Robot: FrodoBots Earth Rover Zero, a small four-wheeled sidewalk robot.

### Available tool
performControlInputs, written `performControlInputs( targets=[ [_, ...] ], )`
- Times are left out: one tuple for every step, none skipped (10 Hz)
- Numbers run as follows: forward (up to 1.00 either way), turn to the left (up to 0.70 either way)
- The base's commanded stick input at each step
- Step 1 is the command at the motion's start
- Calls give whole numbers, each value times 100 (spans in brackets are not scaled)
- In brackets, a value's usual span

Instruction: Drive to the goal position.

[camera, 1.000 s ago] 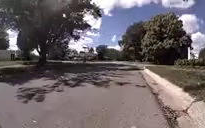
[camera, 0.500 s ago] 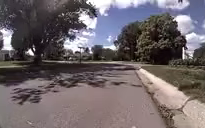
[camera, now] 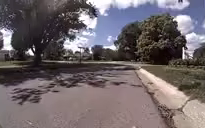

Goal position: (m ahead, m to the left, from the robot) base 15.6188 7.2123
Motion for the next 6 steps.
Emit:
performControlInputs(
  targets=[
    [0,0],
    [0,0],
    [0,0],
    [0,0],
    [58,0],
    [70,0]
  ],
)
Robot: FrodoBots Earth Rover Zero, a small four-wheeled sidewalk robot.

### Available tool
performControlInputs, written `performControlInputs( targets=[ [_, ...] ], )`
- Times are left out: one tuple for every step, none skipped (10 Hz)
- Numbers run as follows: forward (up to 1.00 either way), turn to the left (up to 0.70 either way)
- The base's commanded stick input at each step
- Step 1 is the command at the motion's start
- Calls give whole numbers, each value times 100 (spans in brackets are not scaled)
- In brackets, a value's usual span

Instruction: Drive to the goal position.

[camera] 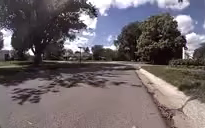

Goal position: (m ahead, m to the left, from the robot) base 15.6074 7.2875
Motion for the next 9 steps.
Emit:
performControlInputs(
  targets=[
    [70,0],
    [70,0],
    [70,0],
    [70,-16],
    [70,-34],
    [70,-35],
    [70,-35],
    [70,-35],
    [70,-35]
  ],
)
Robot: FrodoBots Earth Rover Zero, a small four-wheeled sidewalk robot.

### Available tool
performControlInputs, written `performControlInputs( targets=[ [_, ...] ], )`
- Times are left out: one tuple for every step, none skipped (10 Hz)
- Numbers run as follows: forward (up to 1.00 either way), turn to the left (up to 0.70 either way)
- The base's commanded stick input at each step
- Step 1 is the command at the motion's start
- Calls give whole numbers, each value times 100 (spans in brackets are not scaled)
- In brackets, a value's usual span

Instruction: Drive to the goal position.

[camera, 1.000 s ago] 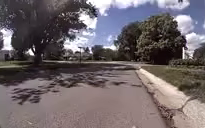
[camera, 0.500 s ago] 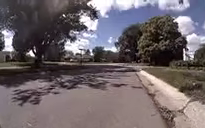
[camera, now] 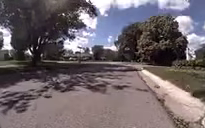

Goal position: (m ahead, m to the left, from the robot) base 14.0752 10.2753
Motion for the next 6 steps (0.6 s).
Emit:
performControlInputs(
  targets=[
    [70,-35],
    [70,-35],
    [70,-17],
    [70,0],
    [70,0],
    [70,0]
  ],
)
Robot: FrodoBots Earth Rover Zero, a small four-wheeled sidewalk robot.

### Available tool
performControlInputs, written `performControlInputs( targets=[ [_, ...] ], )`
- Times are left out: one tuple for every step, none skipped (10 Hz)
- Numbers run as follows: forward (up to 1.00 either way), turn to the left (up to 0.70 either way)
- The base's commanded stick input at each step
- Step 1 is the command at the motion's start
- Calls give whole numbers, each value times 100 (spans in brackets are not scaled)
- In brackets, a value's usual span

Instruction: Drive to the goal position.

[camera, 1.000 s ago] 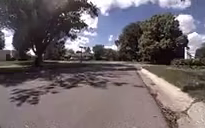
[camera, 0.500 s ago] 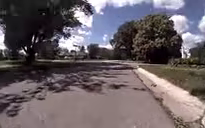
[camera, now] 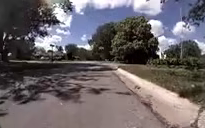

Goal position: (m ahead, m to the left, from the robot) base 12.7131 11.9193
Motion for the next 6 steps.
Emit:
performControlInputs(
  targets=[
    [70,0],
    [70,0],
    [70,0],
    [70,0],
    [70,0],
    [70,0]
  ],
)
